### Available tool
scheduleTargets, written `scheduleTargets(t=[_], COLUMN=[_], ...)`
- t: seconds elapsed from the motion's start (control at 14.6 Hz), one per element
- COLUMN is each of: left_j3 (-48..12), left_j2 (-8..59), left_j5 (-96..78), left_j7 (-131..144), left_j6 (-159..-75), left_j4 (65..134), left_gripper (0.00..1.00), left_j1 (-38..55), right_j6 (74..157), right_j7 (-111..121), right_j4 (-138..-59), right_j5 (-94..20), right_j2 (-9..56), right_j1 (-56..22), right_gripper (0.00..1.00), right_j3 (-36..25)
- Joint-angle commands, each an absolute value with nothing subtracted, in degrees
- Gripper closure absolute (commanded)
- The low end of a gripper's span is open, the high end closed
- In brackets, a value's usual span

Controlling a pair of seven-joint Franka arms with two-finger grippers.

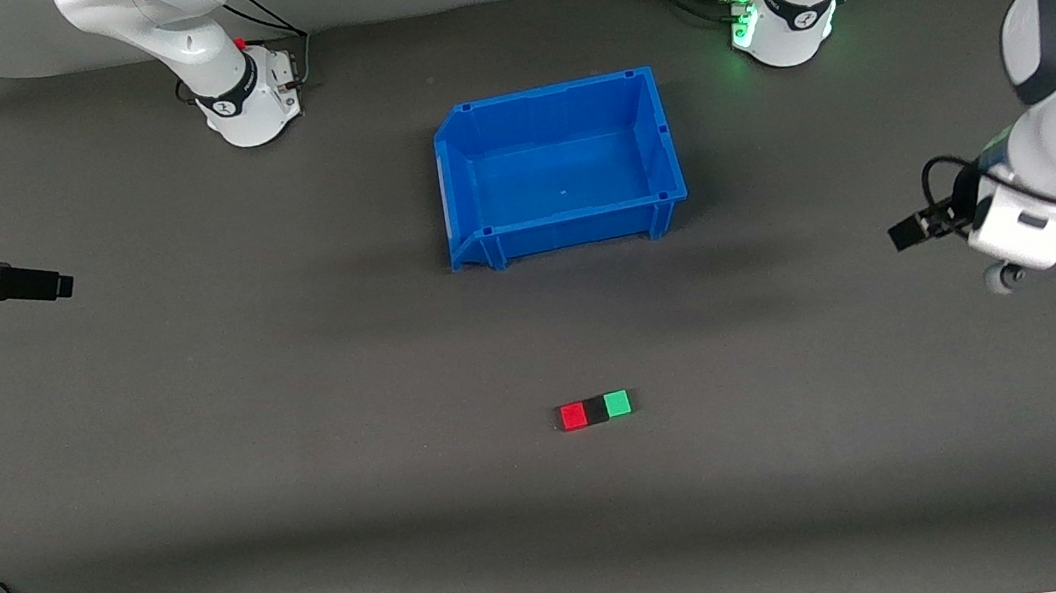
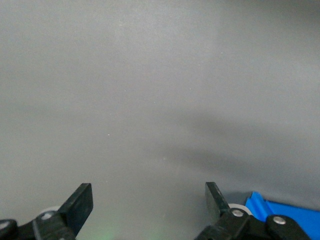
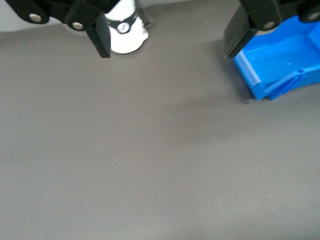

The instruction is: Attach green and red cubes to black cube

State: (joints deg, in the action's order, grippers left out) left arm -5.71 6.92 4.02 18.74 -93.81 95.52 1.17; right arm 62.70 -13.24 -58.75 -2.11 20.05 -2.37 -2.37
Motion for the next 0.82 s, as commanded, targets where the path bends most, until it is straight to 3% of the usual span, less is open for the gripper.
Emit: scheduleTargets(t=[0.0,0.14,0.34,0.55,0.75], left_j3=[-5.89,-5.01,-4.66,-4.66,-4.13], left_j2=[3.52,4.04,1.94,1.06,0.09], left_j5=[2.3,-0.08,0.79,1.05,1.85], left_j7=[8.3,7.47,6.51,6.07,6.06], left_j6=[-91.33,-88.52,-86.05,-85.78,-86.22], left_j4=[95.29,91.16,91.4,92.37,93.34], left_gripper=[0.0,0.0,0.0,0.0,0.0], left_j1=[0.7,-0.78,-2.89,-3.17,-2.9], right_j6=[72.81,82.48,94.45,94.32,87.57], right_j7=[-9.33,-6.6,-6.33,-5.89,-5.98], right_j4=[-69.48,-78.53,-88.3,-88.43,-79.93], right_j5=[0.09,0.87,0.97,0.97,0.88], right_j2=[14.7,9.96,5.11,4.92,8.16], right_j1=[-2.99,-3.16,-3.16,-2.99,-1.94], right_gripper=[0.0,0.0,0.0,0.0,0.0], right_j3=[-2.72,-2.81,-2.9,-2.9,-2.99])
